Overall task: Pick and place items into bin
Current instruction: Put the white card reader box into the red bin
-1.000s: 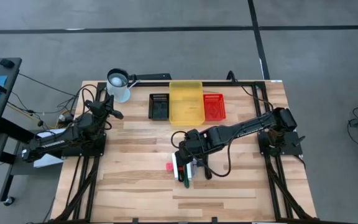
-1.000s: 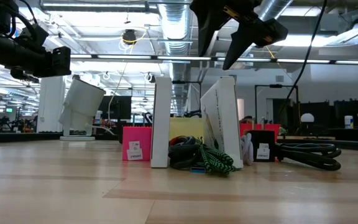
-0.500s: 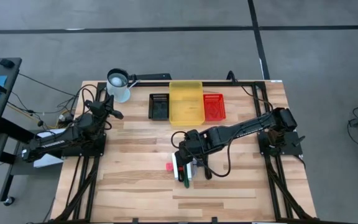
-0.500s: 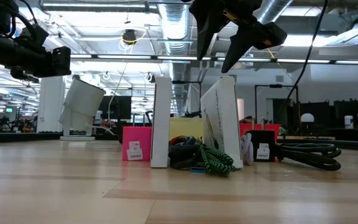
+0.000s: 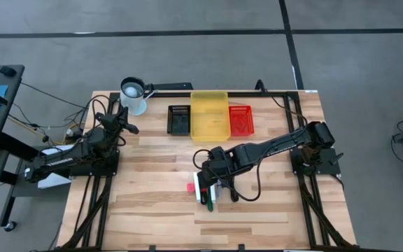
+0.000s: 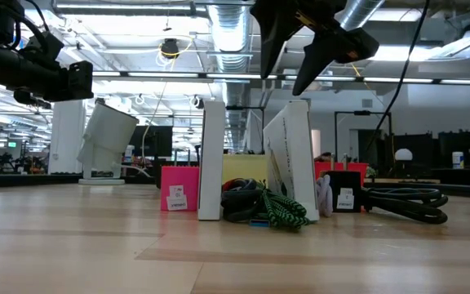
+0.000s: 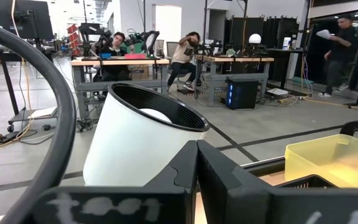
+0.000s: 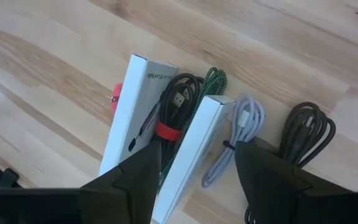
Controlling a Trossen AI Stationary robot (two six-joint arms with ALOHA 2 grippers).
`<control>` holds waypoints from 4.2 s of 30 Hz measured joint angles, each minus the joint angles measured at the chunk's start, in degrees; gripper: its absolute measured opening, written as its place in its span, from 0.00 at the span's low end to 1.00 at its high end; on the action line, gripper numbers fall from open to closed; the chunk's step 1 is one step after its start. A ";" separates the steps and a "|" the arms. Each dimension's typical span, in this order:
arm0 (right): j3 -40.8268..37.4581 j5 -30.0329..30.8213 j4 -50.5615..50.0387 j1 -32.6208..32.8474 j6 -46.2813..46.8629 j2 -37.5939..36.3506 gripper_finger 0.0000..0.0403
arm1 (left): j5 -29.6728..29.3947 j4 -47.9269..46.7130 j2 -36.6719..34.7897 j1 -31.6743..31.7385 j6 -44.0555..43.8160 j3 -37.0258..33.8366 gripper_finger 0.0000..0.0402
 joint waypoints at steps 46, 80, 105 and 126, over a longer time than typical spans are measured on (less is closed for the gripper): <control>8.20 -3.90 -8.02 -3.02 -9.49 7.31 0.50 | 0.04 0.20 0.03 0.01 0.00 0.00 0.00; 16.92 -3.42 -15.26 -1.68 -9.97 13.30 0.50 | 0.17 0.02 0.04 0.00 0.02 0.00 0.00; 16.89 -4.36 -13.72 -1.11 -10.52 15.14 0.50 | 0.20 0.00 0.04 0.00 0.02 0.00 0.00; 16.90 -4.93 -14.05 -1.11 -10.99 16.93 0.50 | 0.20 0.00 0.04 0.01 0.02 0.00 0.00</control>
